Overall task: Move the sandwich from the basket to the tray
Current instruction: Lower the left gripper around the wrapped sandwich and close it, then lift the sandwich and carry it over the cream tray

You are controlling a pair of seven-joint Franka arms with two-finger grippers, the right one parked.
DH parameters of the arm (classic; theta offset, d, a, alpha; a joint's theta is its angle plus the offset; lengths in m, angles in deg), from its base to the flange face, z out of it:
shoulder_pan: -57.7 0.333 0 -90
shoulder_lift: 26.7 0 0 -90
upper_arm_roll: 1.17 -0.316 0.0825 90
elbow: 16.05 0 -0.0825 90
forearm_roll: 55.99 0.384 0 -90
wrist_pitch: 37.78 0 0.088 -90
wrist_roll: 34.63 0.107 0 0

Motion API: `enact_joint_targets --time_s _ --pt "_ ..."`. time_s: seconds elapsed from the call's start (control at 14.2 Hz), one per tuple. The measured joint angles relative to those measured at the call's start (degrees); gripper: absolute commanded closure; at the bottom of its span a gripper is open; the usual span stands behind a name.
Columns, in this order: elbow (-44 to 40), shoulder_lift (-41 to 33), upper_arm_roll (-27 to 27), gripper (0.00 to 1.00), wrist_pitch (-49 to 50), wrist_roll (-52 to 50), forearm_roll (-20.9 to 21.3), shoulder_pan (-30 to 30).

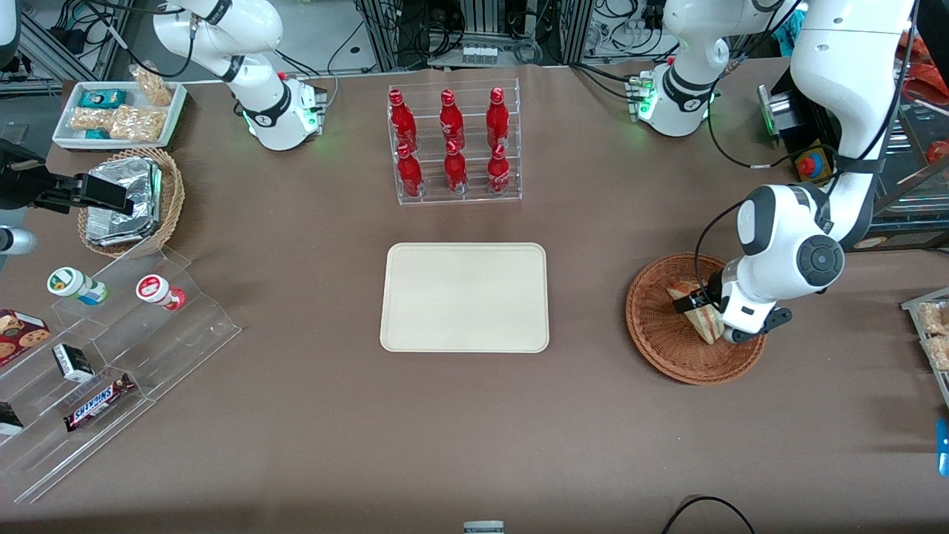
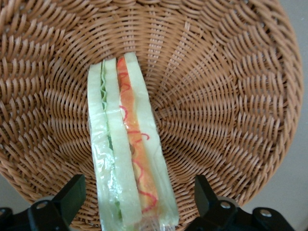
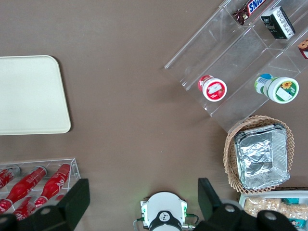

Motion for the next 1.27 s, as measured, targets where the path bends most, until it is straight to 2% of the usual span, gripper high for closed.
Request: enact_joint_targets --time_s 0.28,0.42,0.56,0.85,1.06,1.27 --pt "0.1 0.7 -0.1 0.51 -0.2 -0.3 -0.1 0.3" --pt "0.1 0.8 -0.1 0.64 -0.2 -0.3 -0.1 0.5" --pt "-0.1 0.8 -0.1 0.73 -0.2 -0.3 -0.1 0.6" --pt "-1.3 0.8 0.1 0.8 -0.3 -0.3 -0.1 0.6" --pt "-5.6 0.1 1.0 0.8 3.4 -0.3 -0.1 0.0" --pt "-10.8 -0.8 1.6 0.8 9.0 -4.0 -0.1 -5.0"
